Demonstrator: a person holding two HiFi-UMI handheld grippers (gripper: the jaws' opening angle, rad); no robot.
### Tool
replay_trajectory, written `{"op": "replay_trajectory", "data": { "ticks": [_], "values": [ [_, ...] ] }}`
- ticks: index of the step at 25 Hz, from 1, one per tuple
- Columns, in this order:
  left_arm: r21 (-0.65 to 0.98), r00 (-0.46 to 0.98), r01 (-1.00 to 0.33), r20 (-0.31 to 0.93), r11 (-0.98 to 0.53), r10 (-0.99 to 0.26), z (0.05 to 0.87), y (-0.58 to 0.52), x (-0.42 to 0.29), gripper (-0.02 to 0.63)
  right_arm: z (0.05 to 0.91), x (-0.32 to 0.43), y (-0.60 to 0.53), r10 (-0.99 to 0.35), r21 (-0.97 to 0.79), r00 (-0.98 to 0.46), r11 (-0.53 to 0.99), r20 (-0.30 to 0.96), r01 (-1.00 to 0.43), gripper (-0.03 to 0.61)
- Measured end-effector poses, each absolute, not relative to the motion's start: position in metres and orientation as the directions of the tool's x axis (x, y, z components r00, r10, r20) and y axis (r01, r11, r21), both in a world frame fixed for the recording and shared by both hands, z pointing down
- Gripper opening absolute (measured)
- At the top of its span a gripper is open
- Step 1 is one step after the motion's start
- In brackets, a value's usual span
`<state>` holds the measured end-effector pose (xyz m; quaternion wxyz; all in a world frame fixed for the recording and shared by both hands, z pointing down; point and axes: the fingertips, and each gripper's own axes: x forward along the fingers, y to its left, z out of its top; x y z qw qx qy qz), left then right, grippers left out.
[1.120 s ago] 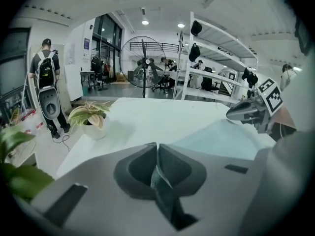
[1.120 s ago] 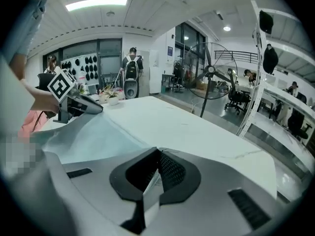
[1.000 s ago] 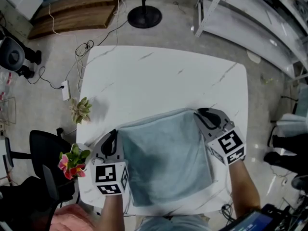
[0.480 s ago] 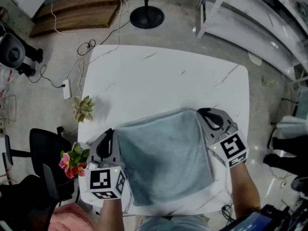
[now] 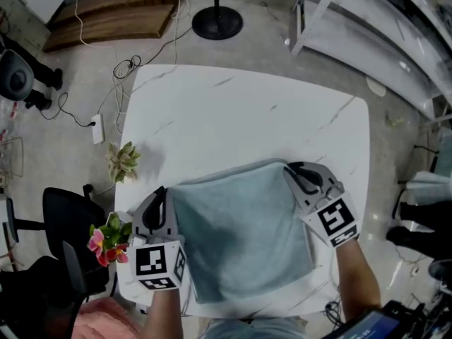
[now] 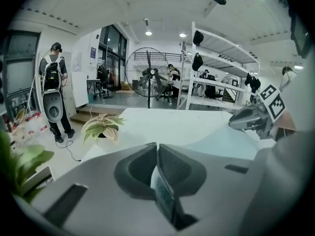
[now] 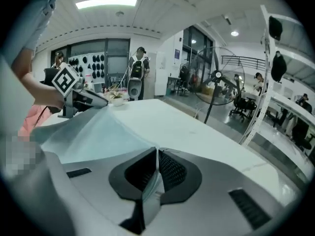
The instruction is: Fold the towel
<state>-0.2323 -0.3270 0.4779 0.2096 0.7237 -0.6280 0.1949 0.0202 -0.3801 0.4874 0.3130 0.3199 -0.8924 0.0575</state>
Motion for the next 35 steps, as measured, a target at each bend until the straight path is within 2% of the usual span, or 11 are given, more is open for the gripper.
{"op": "replay_trajectory", "data": {
  "ticks": [3,8,11,12,13,14,17,21,24,30,35],
  "values": [
    [0.05,0.121,-0.992,0.546,-0.112,-0.829,0.482,-0.33,-0.238,0.02,0.486,0.021,-0.39,-0.57,0.107,-0.569,0.756,0.592,-0.646,0.037],
    [-0.043,0.061,-0.992,0.647,-0.117,-0.76,0.515,-0.335,-0.242,0.021,0.519,0.018,-0.402,-0.576,0.107,-0.507,0.721,0.641,-0.685,0.051],
    [-0.082,0.039,-0.989,0.649,-0.121,-0.76,0.518,-0.34,-0.242,0.023,0.518,0.017,-0.406,-0.58,0.126,-0.493,0.721,0.649,-0.682,0.051],
    [-0.078,0.045,-0.989,0.642,-0.124,-0.765,0.515,-0.34,-0.241,0.023,0.514,0.016,-0.405,-0.572,0.118,-0.503,0.728,0.648,-0.676,0.07],
    [-0.067,0.056,-0.99,0.632,-0.127,-0.773,0.51,-0.339,-0.239,0.039,0.508,0.015,-0.403,-0.563,0.1,-0.52,0.734,0.643,-0.672,0.115],
    [-0.047,0.07,-0.991,0.621,-0.126,-0.781,0.503,-0.336,-0.237,0.094,0.5,0.017,-0.399,-0.555,0.076,-0.538,0.737,0.634,-0.672,0.149],
    [0.035,0.107,-0.994,0.566,-0.106,-0.818,0.474,-0.324,-0.23,0.202,0.472,0.03,-0.387,-0.563,0.043,-0.568,0.732,0.6,-0.68,0.155],
    [0.055,0.106,-0.994,0.482,-0.091,-0.87,0.43,-0.297,-0.222,0.209,0.447,0.04,-0.359,-0.566,0.07,-0.589,0.753,0.576,-0.655,0.155],
    [0.086,0.114,-0.993,0.465,-0.084,-0.878,0.414,-0.257,-0.211,0.208,0.438,0.044,-0.324,-0.539,0.082,-0.616,0.787,0.575,-0.612,0.155],
    [0.049,0.11,-0.994,0.57,-0.1,-0.814,0.458,-0.152,-0.187,0.198,0.457,0.063,-0.224,-0.449,0.072,-0.647,0.85,0.616,-0.522,0.113],
    [-0.039,0.023,-0.997,0.629,-0.061,-0.777,0.494,-0.112,-0.185,0.129,0.491,0.063,-0.171,-0.382,0.066,-0.653,0.889,0.654,-0.454,0.072]
  ]
}}
